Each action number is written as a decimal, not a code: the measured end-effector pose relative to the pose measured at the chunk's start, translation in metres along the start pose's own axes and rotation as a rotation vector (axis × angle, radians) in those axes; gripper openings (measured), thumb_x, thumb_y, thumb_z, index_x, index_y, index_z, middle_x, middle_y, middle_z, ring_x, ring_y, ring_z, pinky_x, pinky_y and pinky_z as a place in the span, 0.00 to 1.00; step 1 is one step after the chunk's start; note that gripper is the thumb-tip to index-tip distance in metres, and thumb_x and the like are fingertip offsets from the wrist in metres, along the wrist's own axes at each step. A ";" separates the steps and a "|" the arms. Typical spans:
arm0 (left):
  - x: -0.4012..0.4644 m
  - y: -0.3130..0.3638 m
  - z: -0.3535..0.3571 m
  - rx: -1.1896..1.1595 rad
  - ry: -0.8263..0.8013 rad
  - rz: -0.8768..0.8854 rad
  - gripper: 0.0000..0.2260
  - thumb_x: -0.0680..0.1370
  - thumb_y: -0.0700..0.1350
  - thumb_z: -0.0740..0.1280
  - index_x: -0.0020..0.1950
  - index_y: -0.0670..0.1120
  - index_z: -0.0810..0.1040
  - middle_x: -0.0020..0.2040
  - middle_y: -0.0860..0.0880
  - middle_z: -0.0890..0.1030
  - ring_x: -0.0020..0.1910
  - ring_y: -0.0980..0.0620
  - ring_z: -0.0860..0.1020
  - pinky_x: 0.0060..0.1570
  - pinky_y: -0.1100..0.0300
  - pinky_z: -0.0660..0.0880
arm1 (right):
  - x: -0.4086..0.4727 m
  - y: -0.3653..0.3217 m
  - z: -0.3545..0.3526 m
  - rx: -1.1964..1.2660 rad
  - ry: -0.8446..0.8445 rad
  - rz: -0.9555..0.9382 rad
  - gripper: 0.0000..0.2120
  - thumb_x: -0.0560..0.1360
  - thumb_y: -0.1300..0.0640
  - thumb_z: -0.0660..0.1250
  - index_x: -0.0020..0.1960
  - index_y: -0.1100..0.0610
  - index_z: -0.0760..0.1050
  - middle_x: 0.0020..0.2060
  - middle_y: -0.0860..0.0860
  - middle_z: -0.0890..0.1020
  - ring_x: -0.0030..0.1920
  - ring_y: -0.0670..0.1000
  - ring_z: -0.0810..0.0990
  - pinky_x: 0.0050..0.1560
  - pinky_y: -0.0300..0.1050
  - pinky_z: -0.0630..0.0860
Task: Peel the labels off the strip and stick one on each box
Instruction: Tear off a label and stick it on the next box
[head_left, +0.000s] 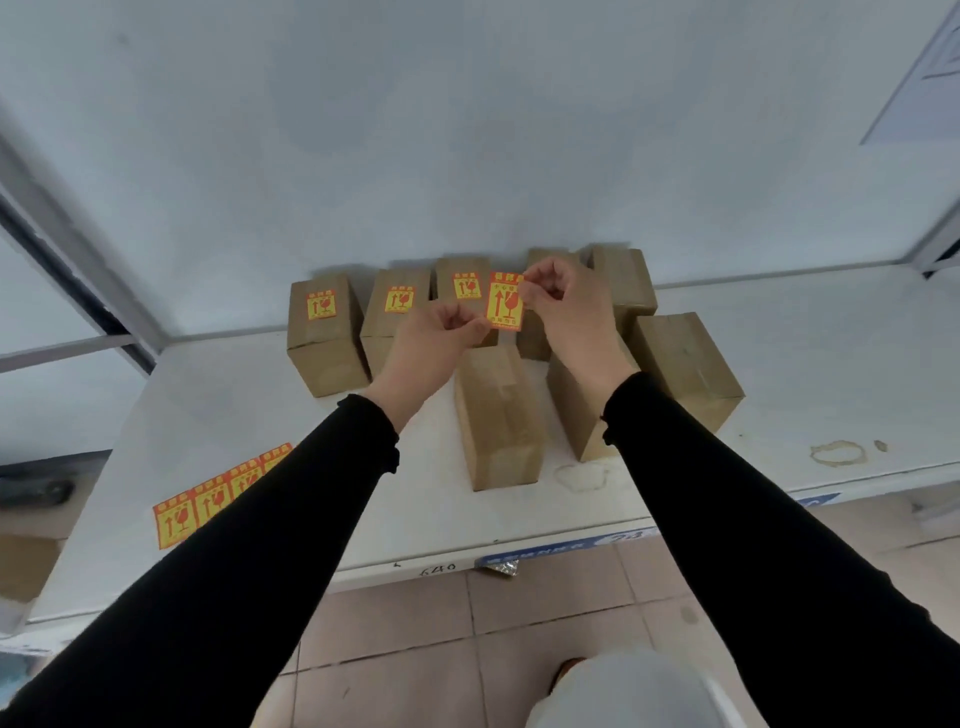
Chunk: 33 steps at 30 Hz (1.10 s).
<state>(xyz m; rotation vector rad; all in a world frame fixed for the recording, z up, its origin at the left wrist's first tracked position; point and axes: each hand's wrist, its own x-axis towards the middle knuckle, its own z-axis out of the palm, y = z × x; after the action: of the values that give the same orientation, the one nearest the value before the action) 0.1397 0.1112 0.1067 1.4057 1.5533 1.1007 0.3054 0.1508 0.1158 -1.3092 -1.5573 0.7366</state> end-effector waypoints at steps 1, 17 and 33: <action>0.011 0.005 0.008 0.022 -0.004 0.007 0.07 0.79 0.46 0.69 0.44 0.43 0.81 0.31 0.55 0.76 0.22 0.65 0.69 0.25 0.71 0.65 | 0.011 0.004 -0.006 -0.003 0.005 -0.002 0.03 0.79 0.58 0.69 0.47 0.51 0.77 0.43 0.46 0.83 0.44 0.43 0.82 0.46 0.38 0.78; 0.145 0.021 0.096 0.287 -0.057 -0.157 0.08 0.78 0.43 0.68 0.48 0.39 0.82 0.40 0.45 0.80 0.40 0.48 0.78 0.44 0.55 0.78 | 0.128 0.076 -0.039 -0.299 -0.032 0.088 0.03 0.79 0.56 0.67 0.48 0.54 0.79 0.43 0.46 0.82 0.44 0.43 0.79 0.39 0.36 0.73; 0.167 0.006 0.111 0.307 -0.043 -0.345 0.06 0.78 0.38 0.67 0.42 0.40 0.79 0.24 0.46 0.78 0.27 0.49 0.79 0.47 0.53 0.83 | 0.138 0.104 -0.016 -0.400 -0.074 0.111 0.04 0.80 0.58 0.65 0.48 0.56 0.78 0.44 0.49 0.81 0.45 0.48 0.78 0.36 0.38 0.68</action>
<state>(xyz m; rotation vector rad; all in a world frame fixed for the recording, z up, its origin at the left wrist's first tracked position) 0.2267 0.2893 0.0763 1.2772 1.9055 0.6414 0.3629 0.3078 0.0682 -1.6860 -1.7636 0.5626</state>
